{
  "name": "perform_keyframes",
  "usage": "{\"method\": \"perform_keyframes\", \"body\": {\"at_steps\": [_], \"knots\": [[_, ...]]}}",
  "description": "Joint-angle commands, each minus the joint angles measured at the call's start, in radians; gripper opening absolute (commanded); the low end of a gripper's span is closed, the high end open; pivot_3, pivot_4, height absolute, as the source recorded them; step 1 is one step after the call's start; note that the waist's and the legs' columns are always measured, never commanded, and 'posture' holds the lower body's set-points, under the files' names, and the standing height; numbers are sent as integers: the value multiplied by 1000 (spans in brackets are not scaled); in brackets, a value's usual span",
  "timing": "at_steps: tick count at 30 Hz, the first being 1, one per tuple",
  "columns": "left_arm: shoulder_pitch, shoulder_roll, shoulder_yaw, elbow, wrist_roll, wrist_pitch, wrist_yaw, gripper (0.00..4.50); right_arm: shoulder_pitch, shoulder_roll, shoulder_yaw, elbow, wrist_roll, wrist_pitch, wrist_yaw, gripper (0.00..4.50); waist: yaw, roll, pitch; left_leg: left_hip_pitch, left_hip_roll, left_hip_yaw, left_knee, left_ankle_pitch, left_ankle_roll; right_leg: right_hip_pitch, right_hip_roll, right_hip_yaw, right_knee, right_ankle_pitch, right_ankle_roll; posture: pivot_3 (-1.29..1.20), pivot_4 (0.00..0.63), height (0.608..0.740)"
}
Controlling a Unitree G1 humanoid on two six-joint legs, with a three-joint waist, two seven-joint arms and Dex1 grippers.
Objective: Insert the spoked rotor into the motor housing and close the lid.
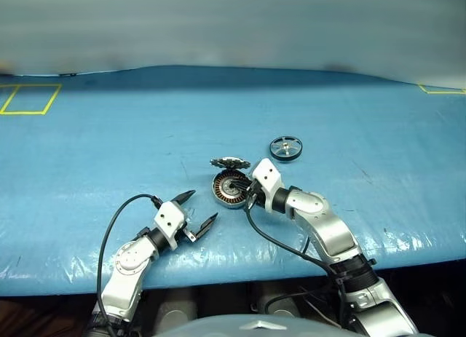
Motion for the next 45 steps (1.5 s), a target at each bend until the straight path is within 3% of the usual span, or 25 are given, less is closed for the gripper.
{"method": "perform_keyframes", "body": {"at_steps": [1,14,19,22,28,39,42,45], "knots": [[1,-3,-6,2,-2,-31,0,4500,-12,-2,12,19,-30,-6,-17,30,0,0,0,0,0,0,0,0,0,0,0,0,0,0,0,0,150,740],[6,-3,-8,16,-2,-42,4,4500,6,-67,119,-28,-181,-74,-15,30,0,0,-1,1,0,0,0,0,0,1,0,0,0,0,0,0,150,740],[4,-4,-11,26,-1,-51,8,4500,26,-10,64,-52,-69,-27,19,30,0,0,-1,1,0,0,0,0,0,1,0,0,0,0,0,0,150,740],[4,-4,-11,32,1,-55,9,4500,26,-5,49,-46,-58,-18,19,603,0,0,-1,1,0,0,0,0,0,1,0,0,0,0,0,0,150,740],[0,-4,-12,37,3,-59,12,4500,18,-22,71,-29,-108,-46,-8,2513,0,0,-1,1,0,0,0,0,0,1,0,0,0,0,0,0,150,740],[-2,-4,-12,42,9,-61,19,4500,19,47,-23,-76,62,26,30,2513,0,1,-1,0,0,-1,0,0,0,0,0,0,0,0,0,0,150,740],[0,-4,-14,43,11,-60,20,4500,17,55,-38,-84,92,45,24,1954,0,1,-1,0,0,-1,0,0,0,0,0,0,0,0,0,0,150,740],[2,-4,-15,43,9,-58,19,4500,16,58,-45,-88,103,52,19,990,0,1,-1,0,0,-1,0,0,0,0,0,0,0,0,0,0,150,740]]}}
